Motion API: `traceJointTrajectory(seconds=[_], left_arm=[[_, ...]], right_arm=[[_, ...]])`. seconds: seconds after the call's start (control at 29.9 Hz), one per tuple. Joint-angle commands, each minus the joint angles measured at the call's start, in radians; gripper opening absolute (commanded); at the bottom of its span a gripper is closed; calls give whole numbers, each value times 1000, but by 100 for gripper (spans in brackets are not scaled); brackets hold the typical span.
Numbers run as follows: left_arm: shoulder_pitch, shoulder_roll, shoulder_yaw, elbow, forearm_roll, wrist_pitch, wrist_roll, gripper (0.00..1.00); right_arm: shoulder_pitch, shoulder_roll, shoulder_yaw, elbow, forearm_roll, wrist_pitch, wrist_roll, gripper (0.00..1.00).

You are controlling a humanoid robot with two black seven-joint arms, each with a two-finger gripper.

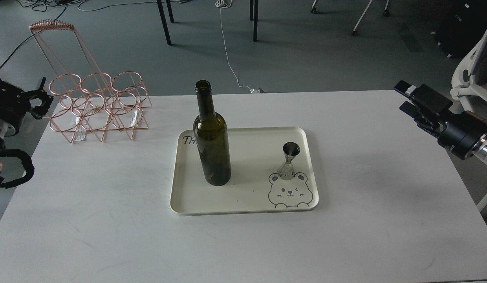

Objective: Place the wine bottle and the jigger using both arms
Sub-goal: 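Move the right gripper in toward the steel jigger on the tray, then close the right gripper on the steel jigger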

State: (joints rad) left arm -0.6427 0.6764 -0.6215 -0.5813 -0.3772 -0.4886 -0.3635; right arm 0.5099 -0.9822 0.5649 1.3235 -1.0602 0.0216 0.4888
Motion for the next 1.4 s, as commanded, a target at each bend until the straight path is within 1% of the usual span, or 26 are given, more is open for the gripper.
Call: traceJointTrajectory(seconds=[0.0,0.1,0.23,0.33,0.43,0.5,0.67,0.77,0.87,0.97,1.04,1.17,1.27,1.37], left_arm=[[0,3,3,0,1,0,0,98],[0,5,2,0,14,0,0,98],[-3,5,3,0,15,0,0,98],[-6,3,3,0,15,0,0,98],[-6,2,3,0,15,0,0,98],[-5,-1,3,0,15,0,-2,98],[-5,-14,3,0,15,0,-2,98],[-5,-14,2,0,15,0,-2,98],[-3,-11,2,0,15,0,-2,98],[-2,-9,2,1,15,0,-2,98],[-2,-9,2,4,15,0,-3,98],[-2,-9,-4,6,15,0,-2,98],[-5,-11,-6,6,15,0,-2,98],[-6,-8,-6,6,15,0,-2,98]], right_arm=[[-1,2,-82,0,-223,-98,0,98],[-1,4,-129,2,-355,-181,0,98],[-2,8,-230,0,-496,-323,0,98],[2,13,-292,0,-572,-397,0,98],[9,39,-304,-9,-606,-405,0,98],[16,69,-306,-42,-630,-410,0,98],[42,195,-309,-147,-753,-440,0,98],[47,270,-310,-176,-787,-463,0,98],[77,319,-313,-216,-810,-466,0,98],[114,365,-359,-273,-828,-474,0,98],[154,399,-401,-315,-827,-506,0,98],[229,491,-491,-421,-827,-510,0,96],[240,534,-536,-452,-827,-510,0,96],[240,565,-539,-468,-827,-510,0,94]])
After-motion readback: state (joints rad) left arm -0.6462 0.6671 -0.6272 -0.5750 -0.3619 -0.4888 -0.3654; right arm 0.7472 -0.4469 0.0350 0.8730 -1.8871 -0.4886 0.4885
